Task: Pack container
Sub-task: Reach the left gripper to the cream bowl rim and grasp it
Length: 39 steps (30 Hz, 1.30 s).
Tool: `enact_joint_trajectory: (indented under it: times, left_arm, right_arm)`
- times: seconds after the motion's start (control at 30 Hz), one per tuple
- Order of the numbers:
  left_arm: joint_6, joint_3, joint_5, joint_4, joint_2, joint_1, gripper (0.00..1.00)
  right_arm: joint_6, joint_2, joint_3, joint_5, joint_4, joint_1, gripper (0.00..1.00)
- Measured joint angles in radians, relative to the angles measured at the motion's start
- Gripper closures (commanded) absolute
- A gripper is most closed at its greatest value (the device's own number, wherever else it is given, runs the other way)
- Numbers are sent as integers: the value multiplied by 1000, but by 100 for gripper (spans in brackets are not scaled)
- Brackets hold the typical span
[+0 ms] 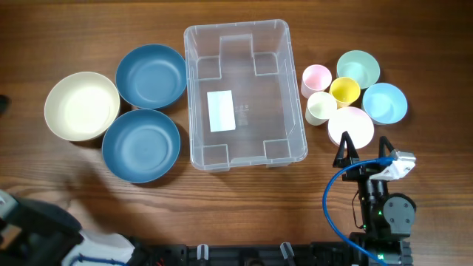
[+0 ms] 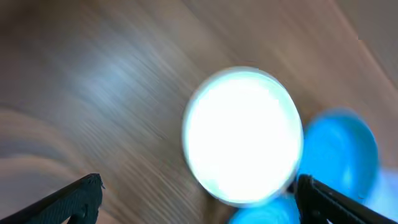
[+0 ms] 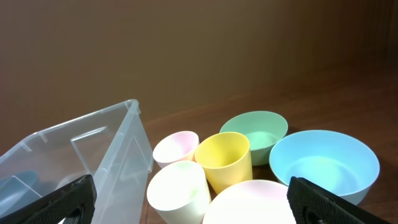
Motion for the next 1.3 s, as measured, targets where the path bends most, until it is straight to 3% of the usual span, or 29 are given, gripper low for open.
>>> enact_joint_trajectory:
  times: [0.2,0.5,0.73,1.13,1.27,1.3]
  left_arm:
    - [103,-6,130,-80,145,0,0]
    - [152,-6,162,-63,229,-18,6]
    - [163,-6,128,-25,293,-72,17]
    - [93,-6,67,80,391,-93,11]
    - [83,-6,67,82,429,-93,18]
    - [81,-6,67,83,443,-93,23]
  right_arm:
    - [0,0,0,0,0,0,0]
    - [0,0,0,0,0,0,0]
    - [0,0,0,0,0,0,0]
    - [0,0,0,0,0,0,0]
    - [0,0,0,0,0,0,0]
    - [0,0,0,0,0,0,0]
